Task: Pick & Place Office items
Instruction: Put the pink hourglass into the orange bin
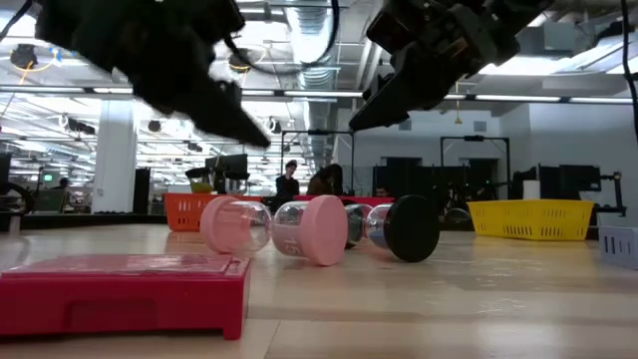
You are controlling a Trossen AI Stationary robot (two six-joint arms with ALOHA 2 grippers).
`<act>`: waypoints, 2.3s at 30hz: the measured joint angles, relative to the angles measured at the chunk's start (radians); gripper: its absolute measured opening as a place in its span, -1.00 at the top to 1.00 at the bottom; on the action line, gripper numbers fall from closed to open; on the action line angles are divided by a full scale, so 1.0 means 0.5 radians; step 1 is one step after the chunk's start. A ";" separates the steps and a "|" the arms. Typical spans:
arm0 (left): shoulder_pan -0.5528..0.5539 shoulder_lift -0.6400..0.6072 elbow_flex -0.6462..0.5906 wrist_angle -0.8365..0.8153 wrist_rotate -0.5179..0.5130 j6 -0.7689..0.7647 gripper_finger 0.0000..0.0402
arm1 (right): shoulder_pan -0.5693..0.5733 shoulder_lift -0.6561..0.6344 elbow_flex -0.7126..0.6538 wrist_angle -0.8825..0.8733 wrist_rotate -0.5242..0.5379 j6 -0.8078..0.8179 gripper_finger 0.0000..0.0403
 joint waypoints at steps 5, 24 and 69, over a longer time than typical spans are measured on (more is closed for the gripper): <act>-0.015 0.206 -0.001 0.023 0.100 0.000 -0.26 | 0.011 0.004 0.000 -0.006 0.000 -0.001 0.33; -0.020 0.440 0.000 0.067 0.093 0.000 -0.06 | 0.006 0.008 -0.001 -0.056 0.000 0.000 0.33; 0.529 -1.023 0.000 -1.575 -0.867 1.340 0.05 | -0.021 -0.035 -0.002 -0.308 0.075 -0.126 0.34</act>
